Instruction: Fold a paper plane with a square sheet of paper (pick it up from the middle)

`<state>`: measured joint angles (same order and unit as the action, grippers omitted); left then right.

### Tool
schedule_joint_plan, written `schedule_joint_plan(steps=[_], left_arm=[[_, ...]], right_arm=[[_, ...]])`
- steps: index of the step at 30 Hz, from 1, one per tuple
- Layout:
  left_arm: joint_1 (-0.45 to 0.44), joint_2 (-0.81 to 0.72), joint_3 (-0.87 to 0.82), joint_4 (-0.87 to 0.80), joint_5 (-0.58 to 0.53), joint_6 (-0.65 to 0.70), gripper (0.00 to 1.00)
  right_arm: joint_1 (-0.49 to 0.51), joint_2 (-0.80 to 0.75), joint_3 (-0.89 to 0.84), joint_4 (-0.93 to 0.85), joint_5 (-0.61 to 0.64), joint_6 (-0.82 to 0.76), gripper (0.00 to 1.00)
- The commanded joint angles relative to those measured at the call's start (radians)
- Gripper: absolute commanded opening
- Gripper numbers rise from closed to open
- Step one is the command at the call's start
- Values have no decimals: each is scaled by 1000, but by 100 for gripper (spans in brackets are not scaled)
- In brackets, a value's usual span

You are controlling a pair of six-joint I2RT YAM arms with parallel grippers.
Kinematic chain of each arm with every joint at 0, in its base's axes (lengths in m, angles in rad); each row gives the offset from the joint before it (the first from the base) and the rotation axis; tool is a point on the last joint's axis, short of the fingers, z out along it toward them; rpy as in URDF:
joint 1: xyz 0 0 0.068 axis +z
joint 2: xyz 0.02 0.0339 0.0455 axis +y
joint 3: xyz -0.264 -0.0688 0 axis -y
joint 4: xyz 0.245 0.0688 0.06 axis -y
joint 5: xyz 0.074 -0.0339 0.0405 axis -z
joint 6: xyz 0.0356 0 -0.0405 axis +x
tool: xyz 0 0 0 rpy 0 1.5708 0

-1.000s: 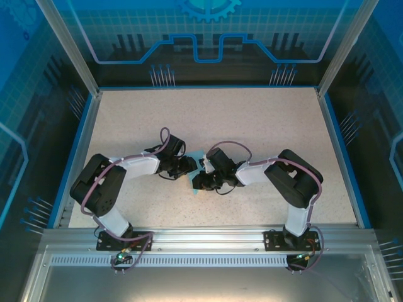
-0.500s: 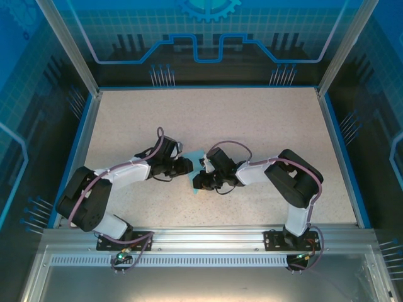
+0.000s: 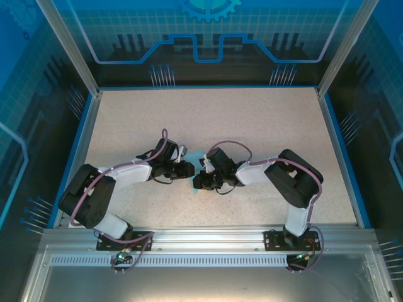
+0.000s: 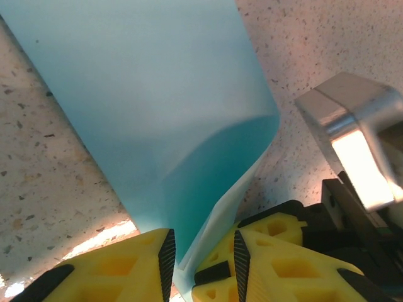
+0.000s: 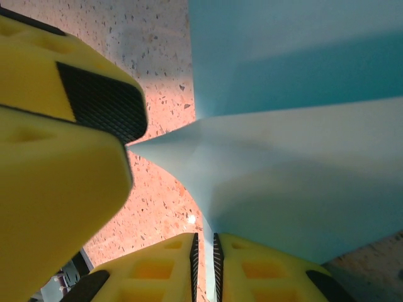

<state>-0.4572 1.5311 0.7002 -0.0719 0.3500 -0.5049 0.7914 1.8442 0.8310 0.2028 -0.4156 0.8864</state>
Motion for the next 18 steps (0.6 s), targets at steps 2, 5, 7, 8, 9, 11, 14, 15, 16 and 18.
schedule_joint_plan(steps=[2, 5, 7, 8, 9, 11, 14, 15, 16, 18], left_arm=[[-2, 29, -19, 18, 27, 41, 31], [-6, 43, -22, 33, 28, 46, 27], [-9, 52, -19, 41, 26, 50, 23], [-12, 56, -21, 47, 26, 53, 19], [-14, 59, -21, 53, 23, 56, 15], [-16, 54, -23, 61, 15, 64, 8], [-18, 31, -25, 72, 4, 80, 3], [-20, 23, -24, 69, 3, 86, 1], [-20, 14, -19, 62, 0, 92, 1], [-20, 4, -8, 44, -2, 102, 0]], right_arm=[[-7, -28, 11, -8, 18, 3, 15], [-6, -29, 13, -7, 18, 3, 15], [-7, -33, 14, -5, 18, 6, 15], [-7, -38, 14, -5, 19, 4, 15], [-8, -45, 14, -5, 18, 3, 15], [-13, -68, 11, -5, 21, -4, 15], [-35, -128, -11, -15, 40, -27, 18], [-45, -149, -23, -20, 51, -41, 20], [-58, -166, -31, -28, 60, -54, 21], [-88, -193, -45, -48, 77, -78, 23]])
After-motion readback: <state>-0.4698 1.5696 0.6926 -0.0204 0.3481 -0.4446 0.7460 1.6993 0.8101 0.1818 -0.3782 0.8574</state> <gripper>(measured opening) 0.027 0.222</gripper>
